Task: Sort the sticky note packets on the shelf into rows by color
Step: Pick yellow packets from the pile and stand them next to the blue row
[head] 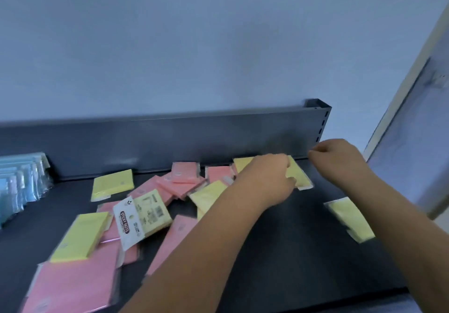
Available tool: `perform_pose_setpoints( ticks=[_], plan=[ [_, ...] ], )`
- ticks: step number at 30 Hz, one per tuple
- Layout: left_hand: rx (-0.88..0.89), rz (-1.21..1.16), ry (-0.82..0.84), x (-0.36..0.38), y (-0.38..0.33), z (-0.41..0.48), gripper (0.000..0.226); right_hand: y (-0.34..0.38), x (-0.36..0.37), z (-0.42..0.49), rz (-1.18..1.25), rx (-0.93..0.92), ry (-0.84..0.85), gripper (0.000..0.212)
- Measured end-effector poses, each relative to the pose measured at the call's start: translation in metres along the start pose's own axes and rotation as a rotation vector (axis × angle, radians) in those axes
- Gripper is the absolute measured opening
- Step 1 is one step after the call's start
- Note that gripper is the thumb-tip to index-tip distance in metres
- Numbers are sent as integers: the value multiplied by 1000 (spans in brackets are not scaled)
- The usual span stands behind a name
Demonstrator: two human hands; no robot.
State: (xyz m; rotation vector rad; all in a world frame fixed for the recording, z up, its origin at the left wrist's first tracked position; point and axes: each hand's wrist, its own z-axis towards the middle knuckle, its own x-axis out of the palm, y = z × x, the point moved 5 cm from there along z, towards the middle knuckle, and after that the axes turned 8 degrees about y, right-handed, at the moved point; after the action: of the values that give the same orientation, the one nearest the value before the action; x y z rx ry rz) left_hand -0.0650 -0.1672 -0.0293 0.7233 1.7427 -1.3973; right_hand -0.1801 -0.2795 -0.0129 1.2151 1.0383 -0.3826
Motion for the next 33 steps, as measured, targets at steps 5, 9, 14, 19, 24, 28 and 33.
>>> perform_pose_setpoints(
  ticks=[5, 9, 14, 19, 24, 28, 33],
  plan=[
    [-94, 397, -52, 27, -12, 34, 18, -25, 8, 36, 35, 17, 129, 25],
    [-134, 445, -93, 34, -19, 41, 24, -38, 16, 45, 281, 138, 236, 10],
    [-188, 306, -78, 33, -17, 49, 24, -44, 33, 49, 624, 300, 459, 20],
    [-165, 175, -74, 20, -16, 49, 33, -39, 37, 45, 663, 287, 546, 28],
    [-108, -102, -269, -7, -13, 39, 41, -36, -19, 43, 675, 97, 298, 24],
    [-100, -424, -403, -28, -8, 28, 34, -25, -39, 25, 657, -92, 288, 24],
    [-61, -572, -417, -43, 3, 14, 6, -2, -39, 4, 672, -220, 259, 25]
  ],
)
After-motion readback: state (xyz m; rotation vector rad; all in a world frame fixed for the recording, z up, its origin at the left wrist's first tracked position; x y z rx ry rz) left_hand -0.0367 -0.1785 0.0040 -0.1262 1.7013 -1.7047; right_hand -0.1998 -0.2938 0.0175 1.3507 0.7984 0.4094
